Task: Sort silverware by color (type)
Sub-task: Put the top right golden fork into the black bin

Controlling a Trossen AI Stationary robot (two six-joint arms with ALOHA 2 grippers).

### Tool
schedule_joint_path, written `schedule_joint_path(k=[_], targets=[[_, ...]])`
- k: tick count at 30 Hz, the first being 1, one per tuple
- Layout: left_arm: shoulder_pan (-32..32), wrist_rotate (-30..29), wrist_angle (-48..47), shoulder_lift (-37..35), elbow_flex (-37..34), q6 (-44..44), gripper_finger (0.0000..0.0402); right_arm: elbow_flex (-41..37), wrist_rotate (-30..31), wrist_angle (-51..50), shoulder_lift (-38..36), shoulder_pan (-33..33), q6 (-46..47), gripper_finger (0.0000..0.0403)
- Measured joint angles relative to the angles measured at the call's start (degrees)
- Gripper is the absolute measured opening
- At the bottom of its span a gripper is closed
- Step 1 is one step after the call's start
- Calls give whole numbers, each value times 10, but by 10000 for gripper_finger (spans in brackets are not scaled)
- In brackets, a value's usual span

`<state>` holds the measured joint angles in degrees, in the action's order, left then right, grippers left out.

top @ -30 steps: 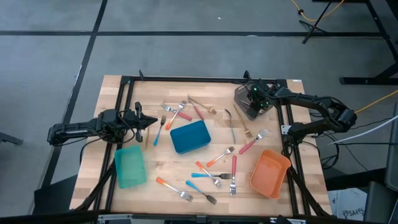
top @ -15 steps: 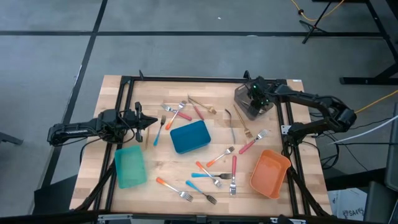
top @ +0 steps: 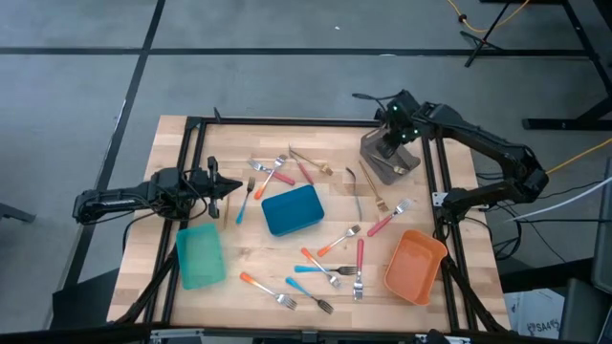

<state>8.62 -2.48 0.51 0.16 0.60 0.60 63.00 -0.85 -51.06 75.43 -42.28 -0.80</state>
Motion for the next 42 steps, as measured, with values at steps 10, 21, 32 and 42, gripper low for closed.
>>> schedule_joint_path(k=[10, 21, 32, 42], targets=[[0, 0, 0, 0, 0, 0, 2, 15, 17, -2, 0, 155, 168, 127], [0, 0, 0, 0, 0, 0, 2, 15, 105, -27, 0, 364, 349, 127], [0, 0, 0, 0, 0, -4, 2, -46, 159, -46, 0, 513, 532, 127], [0, 0, 0, 0, 0, -4, 2, -140, 247, -40, 0, 546, 651, 127]])
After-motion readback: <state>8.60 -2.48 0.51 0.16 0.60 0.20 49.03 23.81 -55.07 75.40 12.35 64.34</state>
